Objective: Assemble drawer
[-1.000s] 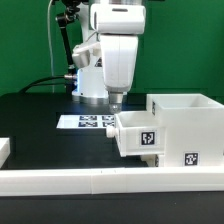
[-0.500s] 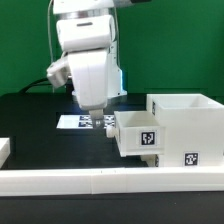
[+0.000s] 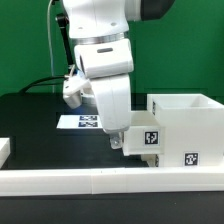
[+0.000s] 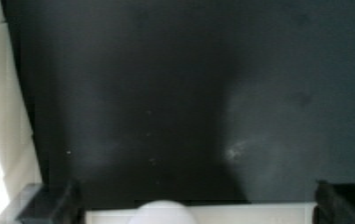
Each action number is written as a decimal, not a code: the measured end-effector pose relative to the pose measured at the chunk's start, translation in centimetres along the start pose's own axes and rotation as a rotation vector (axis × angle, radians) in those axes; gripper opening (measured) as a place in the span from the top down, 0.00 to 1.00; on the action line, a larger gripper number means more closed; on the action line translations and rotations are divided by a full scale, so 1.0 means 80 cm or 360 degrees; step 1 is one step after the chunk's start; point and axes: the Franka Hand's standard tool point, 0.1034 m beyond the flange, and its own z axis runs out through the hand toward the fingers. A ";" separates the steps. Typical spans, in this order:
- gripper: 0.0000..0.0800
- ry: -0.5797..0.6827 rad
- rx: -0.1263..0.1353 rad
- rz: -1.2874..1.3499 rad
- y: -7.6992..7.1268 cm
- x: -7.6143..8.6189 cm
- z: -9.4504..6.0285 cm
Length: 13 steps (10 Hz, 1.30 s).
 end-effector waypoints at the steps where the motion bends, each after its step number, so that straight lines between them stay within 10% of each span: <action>1: 0.19 0.0001 0.0001 0.0034 0.000 -0.001 0.000; 13: 0.19 -0.0076 -0.0006 0.0133 0.002 0.070 0.013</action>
Offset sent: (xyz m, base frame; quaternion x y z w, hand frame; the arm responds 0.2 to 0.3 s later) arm 0.0016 0.0586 0.0007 -0.0225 0.0166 -0.0680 0.9973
